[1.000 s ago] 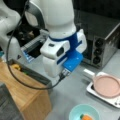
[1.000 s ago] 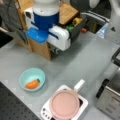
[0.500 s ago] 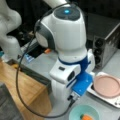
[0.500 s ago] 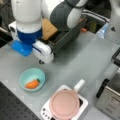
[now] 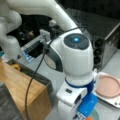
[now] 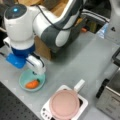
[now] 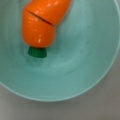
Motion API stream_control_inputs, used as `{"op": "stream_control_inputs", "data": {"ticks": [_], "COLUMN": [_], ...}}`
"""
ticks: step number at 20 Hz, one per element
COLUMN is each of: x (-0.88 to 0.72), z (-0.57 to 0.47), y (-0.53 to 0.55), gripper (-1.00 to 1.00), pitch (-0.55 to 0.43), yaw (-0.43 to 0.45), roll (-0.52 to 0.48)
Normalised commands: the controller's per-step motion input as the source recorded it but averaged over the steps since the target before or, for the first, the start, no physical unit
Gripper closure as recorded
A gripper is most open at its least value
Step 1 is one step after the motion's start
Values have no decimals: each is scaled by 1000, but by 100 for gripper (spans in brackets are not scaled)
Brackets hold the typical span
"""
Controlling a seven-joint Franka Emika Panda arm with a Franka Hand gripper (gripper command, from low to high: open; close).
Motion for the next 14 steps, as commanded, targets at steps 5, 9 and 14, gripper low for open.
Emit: {"op": "stream_control_inputs", "data": {"ticks": [5,9,14], "x": [191,192,166], "z": [-126,-104,-47], "y": [-48,-39,-12], "gripper": [-100,-100,-100], "pitch": [149,112,72], "yaw": [54,69,62], "roll": [-61,-93,-98]}}
